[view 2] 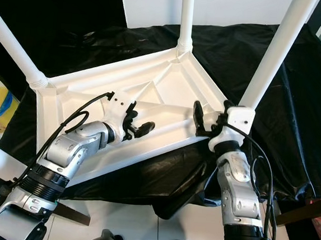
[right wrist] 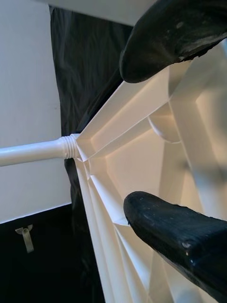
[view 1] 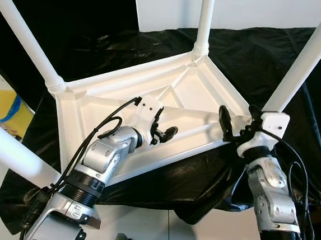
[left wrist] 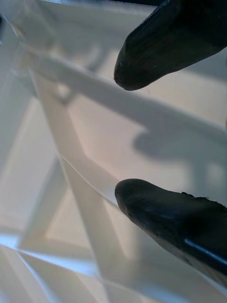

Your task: Building children table

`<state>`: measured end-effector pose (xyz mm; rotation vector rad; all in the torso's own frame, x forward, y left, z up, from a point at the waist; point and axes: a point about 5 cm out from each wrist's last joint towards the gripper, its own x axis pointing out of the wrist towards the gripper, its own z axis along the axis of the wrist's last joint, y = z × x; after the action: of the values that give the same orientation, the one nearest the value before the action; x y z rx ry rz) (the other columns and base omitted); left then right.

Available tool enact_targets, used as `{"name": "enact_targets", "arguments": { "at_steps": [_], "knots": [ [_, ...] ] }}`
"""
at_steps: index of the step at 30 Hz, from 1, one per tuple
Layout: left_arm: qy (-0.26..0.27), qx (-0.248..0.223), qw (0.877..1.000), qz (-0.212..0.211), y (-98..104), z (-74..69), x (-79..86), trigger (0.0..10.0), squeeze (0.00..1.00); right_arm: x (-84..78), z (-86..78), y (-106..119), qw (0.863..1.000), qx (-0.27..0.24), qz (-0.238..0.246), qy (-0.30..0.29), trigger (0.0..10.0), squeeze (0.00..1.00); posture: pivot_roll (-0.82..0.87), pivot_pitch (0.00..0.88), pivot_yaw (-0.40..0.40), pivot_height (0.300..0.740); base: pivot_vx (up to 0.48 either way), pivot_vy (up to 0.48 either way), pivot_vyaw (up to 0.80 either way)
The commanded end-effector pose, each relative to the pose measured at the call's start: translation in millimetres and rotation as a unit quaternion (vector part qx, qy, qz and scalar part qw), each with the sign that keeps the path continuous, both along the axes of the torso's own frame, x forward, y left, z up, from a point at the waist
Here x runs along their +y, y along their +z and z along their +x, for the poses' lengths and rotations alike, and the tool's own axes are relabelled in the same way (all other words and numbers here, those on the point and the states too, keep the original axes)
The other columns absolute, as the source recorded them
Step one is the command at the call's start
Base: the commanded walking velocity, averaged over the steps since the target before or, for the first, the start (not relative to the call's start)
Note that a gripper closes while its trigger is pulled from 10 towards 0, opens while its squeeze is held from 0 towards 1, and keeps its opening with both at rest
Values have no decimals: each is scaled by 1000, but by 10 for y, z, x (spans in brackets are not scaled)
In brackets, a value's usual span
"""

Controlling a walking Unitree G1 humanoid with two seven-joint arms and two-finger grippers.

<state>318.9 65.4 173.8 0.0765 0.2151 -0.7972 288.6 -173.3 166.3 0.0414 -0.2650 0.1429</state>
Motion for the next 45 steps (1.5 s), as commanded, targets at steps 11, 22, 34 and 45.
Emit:
{"name": "enact_targets", "arguments": {
  "at_steps": [11, 22, 34, 45],
  "knots": [
    [-76, 33, 997, 7, -112, -111, -93, 10000, 0, 8, -27, -17, 1000, 10, -5, 3, 10000, 0, -65, 119, 75, 740, 0, 0, 0],
    [-31, 78, 993, 82, -364, -61, -4, 10000, 0, 10, -35, -2, 1000, 11, -4, -2, 10000, 0, -71, 123, 79, 740, 0, 0, 0],
    [39, 105, 986, 124, -449, 101, 32, 10000, 0, 1, -38, 8, 1000, 11, -4, -7, 10000, 0, -76, 127, 91, 740, 0, 0, 0],
    [58, 78, 986, 134, -413, 181, 20, 0, 0, 2, -42, 7, 1000, 11, -1, -13, 10000, 0, -75, 127, 99, 740, 0, 0, 0]
  ]
}}
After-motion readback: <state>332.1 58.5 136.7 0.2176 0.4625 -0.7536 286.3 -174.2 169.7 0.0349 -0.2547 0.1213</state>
